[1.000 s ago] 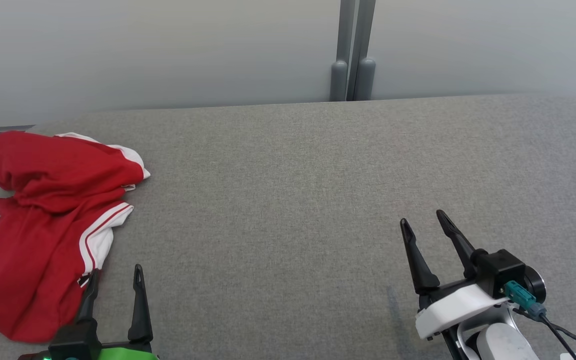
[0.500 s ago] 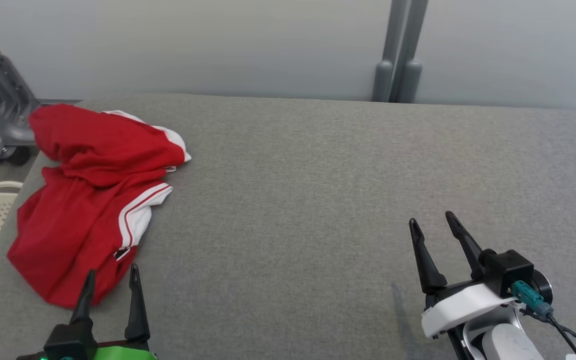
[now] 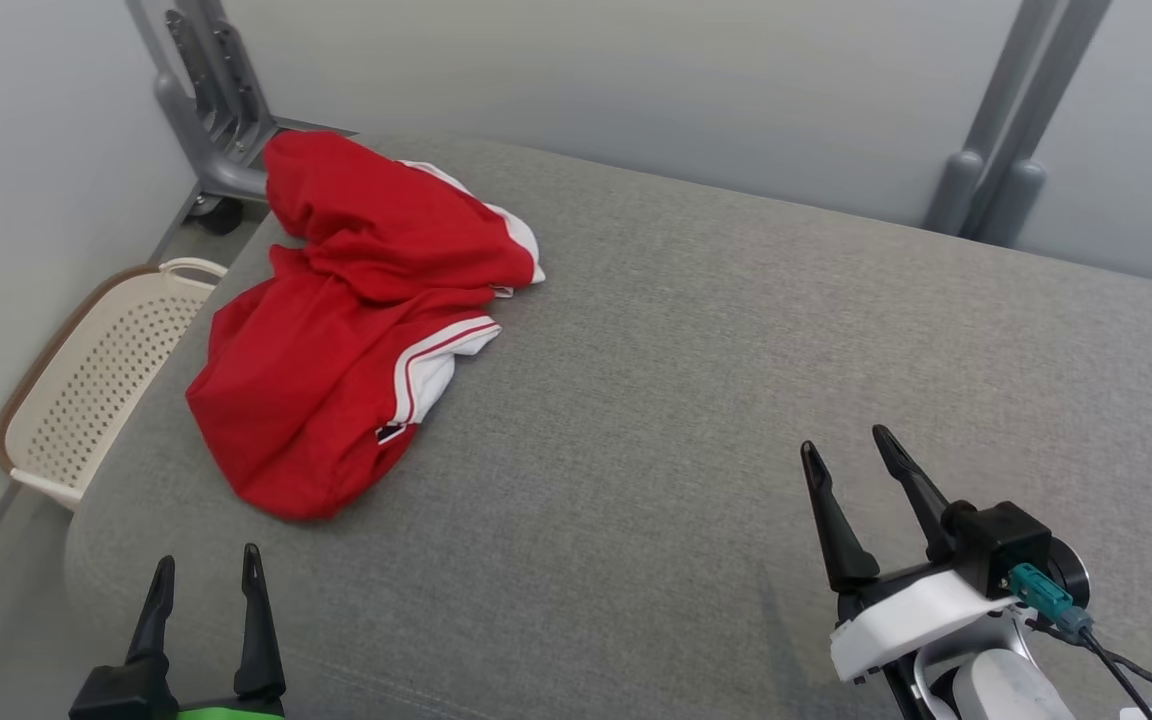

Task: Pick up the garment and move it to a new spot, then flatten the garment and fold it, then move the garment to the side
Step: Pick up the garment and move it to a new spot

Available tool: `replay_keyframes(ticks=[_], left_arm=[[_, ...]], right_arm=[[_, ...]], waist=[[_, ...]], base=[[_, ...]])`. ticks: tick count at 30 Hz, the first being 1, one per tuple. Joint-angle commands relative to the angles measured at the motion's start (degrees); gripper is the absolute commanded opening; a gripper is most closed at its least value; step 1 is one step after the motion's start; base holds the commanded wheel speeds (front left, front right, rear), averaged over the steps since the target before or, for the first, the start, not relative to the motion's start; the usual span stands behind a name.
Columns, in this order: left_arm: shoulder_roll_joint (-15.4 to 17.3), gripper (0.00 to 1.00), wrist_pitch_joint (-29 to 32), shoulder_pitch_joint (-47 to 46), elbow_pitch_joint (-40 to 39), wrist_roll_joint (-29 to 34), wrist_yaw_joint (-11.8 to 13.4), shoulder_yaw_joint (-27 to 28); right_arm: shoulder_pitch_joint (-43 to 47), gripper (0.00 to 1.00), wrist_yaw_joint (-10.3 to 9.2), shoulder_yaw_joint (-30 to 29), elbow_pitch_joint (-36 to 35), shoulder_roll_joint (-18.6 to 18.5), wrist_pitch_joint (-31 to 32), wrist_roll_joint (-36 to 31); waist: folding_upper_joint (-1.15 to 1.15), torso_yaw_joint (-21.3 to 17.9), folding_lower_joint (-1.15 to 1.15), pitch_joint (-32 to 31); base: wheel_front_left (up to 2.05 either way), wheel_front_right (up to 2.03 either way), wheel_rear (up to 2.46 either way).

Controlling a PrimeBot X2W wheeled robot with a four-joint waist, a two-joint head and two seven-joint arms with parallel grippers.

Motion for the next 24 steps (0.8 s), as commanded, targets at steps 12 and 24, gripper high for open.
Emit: replay_keyframes(ticks=[12,24], left_arm=[[0.8,1.0,0.2,1.0,0.1,-1.2,-0.7,0.4],[7.3,1.0,6.7,-5.2,-0.5,-2.0,-2.7,1.3]], right_arm=[[0.2,1.0,0.0,0.2,0.2,-0.2,-0.2,1.1],[-0.7,1.0,0.0,0.3,0.0,-0.2,-0.2,0.3]], waist=[[0.0,3.7,0.0,-0.5],[0.0,0.3,0.0,0.8]], base=[[0.0,0.0,0.0],[0.0,0.0,0.0]])
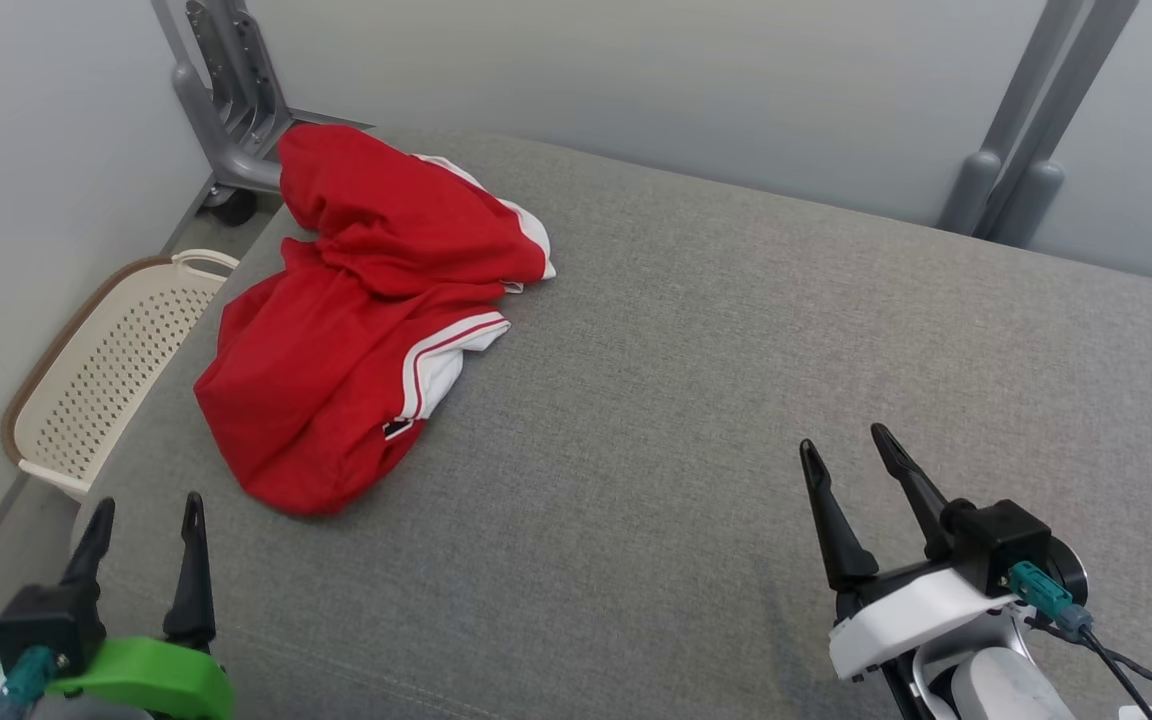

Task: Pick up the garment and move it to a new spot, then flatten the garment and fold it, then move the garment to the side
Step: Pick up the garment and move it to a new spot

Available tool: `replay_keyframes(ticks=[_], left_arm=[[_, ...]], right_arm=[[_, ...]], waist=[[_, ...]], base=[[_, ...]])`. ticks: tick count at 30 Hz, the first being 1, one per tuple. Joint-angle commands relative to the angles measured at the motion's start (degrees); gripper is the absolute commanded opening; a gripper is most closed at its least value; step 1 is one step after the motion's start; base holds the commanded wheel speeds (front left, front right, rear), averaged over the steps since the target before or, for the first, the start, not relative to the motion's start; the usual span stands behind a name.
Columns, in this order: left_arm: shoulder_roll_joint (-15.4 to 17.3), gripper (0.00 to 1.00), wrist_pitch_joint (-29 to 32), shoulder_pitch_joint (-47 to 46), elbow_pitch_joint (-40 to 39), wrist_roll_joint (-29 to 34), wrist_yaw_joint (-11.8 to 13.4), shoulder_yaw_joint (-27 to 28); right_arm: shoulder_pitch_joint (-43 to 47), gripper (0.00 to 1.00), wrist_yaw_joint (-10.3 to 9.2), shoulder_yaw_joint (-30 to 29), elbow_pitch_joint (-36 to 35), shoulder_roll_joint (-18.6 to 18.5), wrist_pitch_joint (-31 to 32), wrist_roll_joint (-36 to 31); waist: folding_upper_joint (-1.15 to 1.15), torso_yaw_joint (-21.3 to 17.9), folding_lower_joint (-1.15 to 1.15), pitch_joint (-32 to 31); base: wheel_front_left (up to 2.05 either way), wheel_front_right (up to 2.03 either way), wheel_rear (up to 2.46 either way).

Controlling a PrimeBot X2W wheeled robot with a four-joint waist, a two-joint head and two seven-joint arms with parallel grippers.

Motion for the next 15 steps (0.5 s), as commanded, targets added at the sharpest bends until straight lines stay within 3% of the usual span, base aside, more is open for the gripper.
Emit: replay_keyframes(ticks=[1,8,15], left_arm=[[1.8,1.0,1.6,-2.5,0.0,0.1,-0.8,-0.2],[9.0,1.0,9.9,-11.6,1.2,-2.0,-3.3,-2.9],[13.5,1.0,16.4,-20.1,5.4,-10.9,-3.9,-6.2]], right_arm=[[-0.6,1.0,0.0,0.0,-0.1,-0.2,-0.2,-0.6],[-1.6,1.0,0.0,0.1,-0.2,-0.2,-0.2,-2.2],[-3.1,1.0,0.0,0.1,-0.7,-0.2,-0.2,-3.8]], waist=[[0.0,-1.0,0.0,0.8],[0.0,-3.6,0.0,3.2],[0.0,-6.4,0.0,7.1]], base=[[0.0,0.0,0.0],[0.0,0.0,0.0],[0.0,0.0,0.0]])
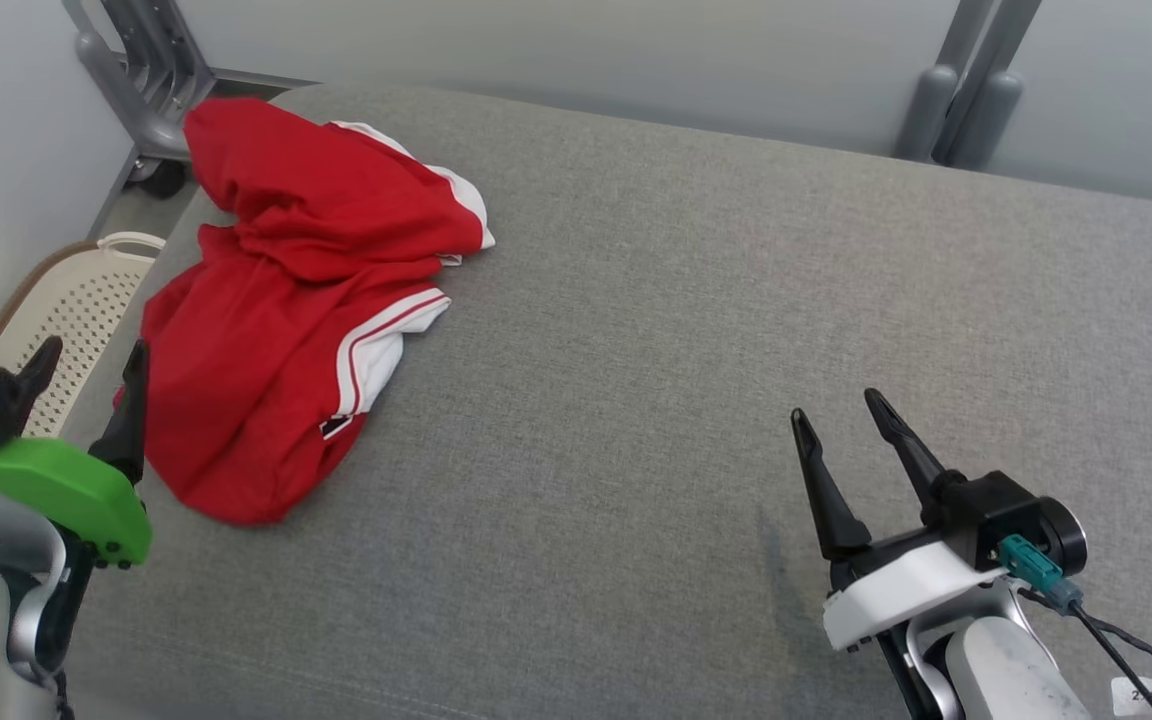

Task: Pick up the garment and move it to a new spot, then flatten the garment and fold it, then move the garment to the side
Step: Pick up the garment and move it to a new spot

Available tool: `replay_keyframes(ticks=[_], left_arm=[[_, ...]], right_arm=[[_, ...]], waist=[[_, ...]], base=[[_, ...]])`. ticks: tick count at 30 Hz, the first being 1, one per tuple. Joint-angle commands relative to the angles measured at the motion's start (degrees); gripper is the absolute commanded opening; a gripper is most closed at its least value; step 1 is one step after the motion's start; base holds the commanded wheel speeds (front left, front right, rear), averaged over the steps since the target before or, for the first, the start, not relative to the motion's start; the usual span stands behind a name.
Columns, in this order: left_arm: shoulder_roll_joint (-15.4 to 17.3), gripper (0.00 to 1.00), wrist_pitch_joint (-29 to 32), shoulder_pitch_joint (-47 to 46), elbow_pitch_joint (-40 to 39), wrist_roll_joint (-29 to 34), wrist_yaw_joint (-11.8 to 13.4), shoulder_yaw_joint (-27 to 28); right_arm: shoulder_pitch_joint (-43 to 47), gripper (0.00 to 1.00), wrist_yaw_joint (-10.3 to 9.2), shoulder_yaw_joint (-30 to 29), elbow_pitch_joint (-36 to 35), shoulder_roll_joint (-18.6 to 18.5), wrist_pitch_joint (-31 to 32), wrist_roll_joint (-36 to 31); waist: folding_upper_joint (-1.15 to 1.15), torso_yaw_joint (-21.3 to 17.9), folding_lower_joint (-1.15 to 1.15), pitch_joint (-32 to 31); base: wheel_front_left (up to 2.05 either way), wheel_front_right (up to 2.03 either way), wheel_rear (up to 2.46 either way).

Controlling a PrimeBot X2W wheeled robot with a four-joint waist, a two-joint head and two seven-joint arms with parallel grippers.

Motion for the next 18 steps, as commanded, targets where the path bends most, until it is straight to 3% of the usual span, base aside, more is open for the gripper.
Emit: replay_keyframes(ticks=[1,4,12,18], left_arm=[[0.7,1.0,1.3,-2.6,1.2,-3.0,-0.2,-1.0],[2.2,1.0,3.4,-5.7,3.7,-7.5,-0.2,-2.5],[4.3,1.0,6.2,-11.4,11.7,-12.2,-0.2,-6.7],[3.8,1.0,5.4,-13.7,18.4,-15.1,-0.2,-9.1]], right_arm=[[-1.0,1.0,0.0,-0.1,-0.4,-0.2,-0.2,-0.9],[-2.1,1.0,0.0,-0.3,-0.7,-0.2,-0.2,-1.9],[-4.7,1.0,0.0,-0.8,-1.2,-0.2,-0.2,-4.4],[-6.1,1.0,0.0,-1.4,-1.5,-0.2,-0.2,-5.9]], waist=[[0.0,-2.3,0.0,3.1],[0.0,-3.5,0.0,5.6],[0.0,-5.6,0.0,11.7],[0.0,-6.9,0.0,15.3]], base=[[0.0,0.0,0.0],[0.0,0.0,0.0],[0.0,0.0,0.0],[0.0,0.0,0.0]])
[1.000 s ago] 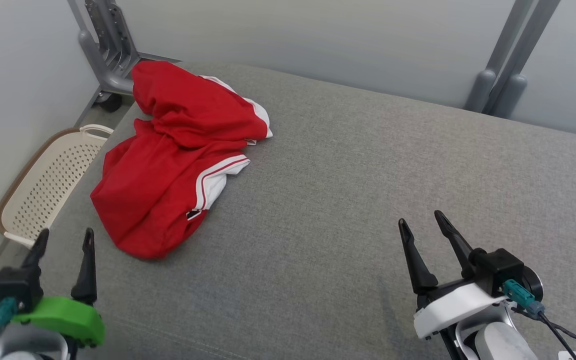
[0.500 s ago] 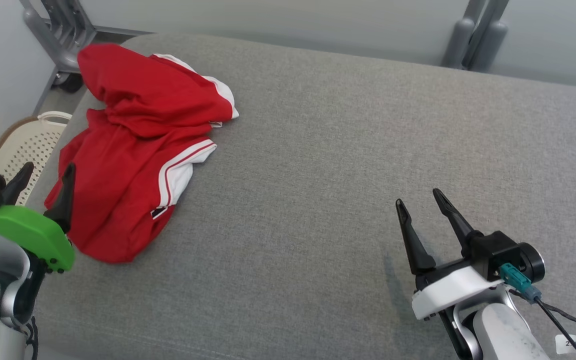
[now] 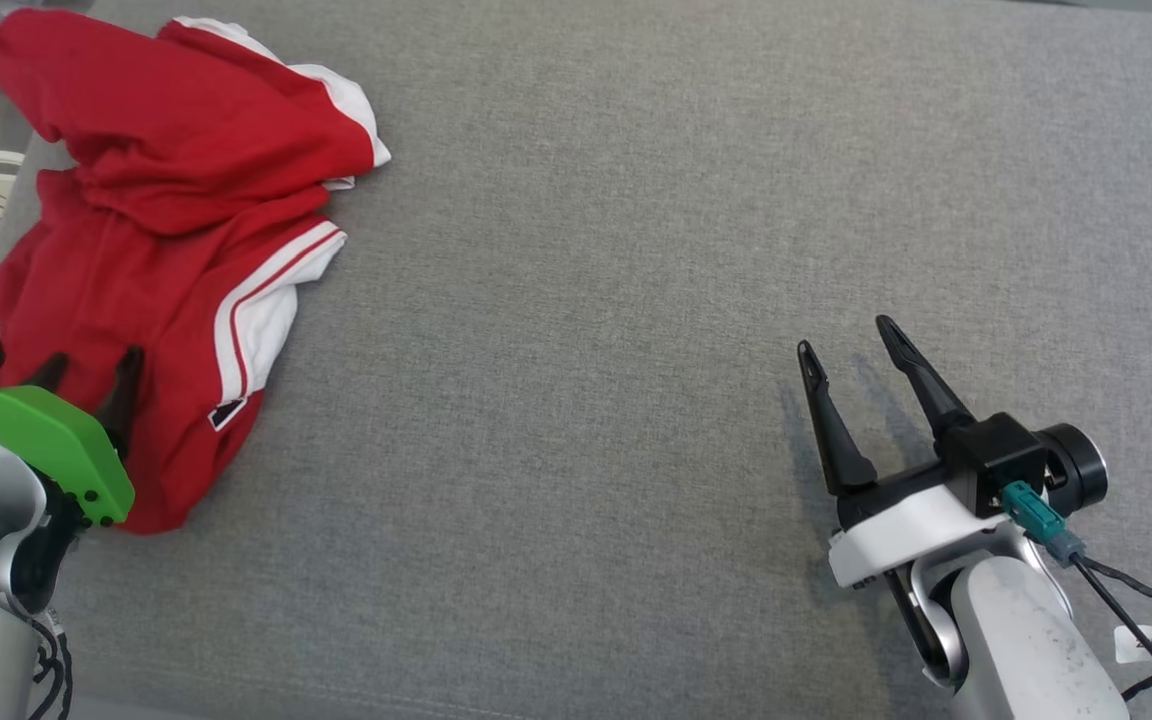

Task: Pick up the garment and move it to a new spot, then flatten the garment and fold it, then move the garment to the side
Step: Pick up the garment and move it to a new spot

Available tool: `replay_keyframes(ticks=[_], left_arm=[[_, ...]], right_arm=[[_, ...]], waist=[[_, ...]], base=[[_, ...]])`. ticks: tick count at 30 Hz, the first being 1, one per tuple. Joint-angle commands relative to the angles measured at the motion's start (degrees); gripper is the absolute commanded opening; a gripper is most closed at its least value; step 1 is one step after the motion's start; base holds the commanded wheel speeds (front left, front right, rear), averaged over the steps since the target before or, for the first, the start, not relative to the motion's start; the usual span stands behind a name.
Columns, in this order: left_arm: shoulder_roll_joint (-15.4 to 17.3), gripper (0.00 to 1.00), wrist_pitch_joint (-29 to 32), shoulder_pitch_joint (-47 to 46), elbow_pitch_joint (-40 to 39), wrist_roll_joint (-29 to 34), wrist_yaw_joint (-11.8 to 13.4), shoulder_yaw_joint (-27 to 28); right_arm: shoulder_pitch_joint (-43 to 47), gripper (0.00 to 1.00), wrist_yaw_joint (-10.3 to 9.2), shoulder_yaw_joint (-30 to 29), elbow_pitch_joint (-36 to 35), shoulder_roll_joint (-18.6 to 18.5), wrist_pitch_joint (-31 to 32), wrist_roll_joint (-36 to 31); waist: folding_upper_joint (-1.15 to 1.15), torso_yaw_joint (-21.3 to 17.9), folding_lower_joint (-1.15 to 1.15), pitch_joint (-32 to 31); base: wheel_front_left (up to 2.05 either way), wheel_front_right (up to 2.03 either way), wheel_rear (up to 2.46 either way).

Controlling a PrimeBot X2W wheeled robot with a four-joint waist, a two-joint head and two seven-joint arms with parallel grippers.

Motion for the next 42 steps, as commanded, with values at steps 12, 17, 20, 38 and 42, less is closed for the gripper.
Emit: replay_keyframes(ticks=[12,17,20,38,42], left_arm=[[0.2,1.0,1.8,-5.0,11.8,-3.8,-0.1,-1.4],[-0.5,0.46,1.4,-5.6,14.8,-4.4,-0.1,-2.3],[-0.5,0.0,0.4,-5.7,15.7,-4.4,-0.1,-3.1],[10.2,0.0,-8.3,-5.0,4.6,-6.6,0.0,-6.0],[12.2,0.0,-8.8,-5.0,0.2,-6.1,0.0,-6.2]], right_arm=[[-2.1,1.0,0.0,-0.7,-1.9,-0.2,-0.2,-1.9],[-2.4,1.0,0.0,-0.7,-3.2,-0.2,-0.2,-1.5],[-2.5,1.0,0.0,-0.8,-3.4,-0.2,-0.2,-1.2],[0.2,1.0,0.0,-0.4,-1.4,-0.2,-0.2,4.3],[1.2,1.0,0.0,-0.5,-1.1,-0.2,-0.2,5.3]], waist=[[0.0,-3.9,0.0,5.9],[0.0,-4.3,0.0,6.1],[0.0,-4.3,0.0,5.8],[0.0,-5.2,0.0,-5.2],[0.0,-6.0,0.0,-7.4]], base=[[0.0,0.0,0.0],[0.0,0.0,0.0],[0.0,0.0,0.0],[0.0,0.0,0.0],[0.0,0.0,0.0]])
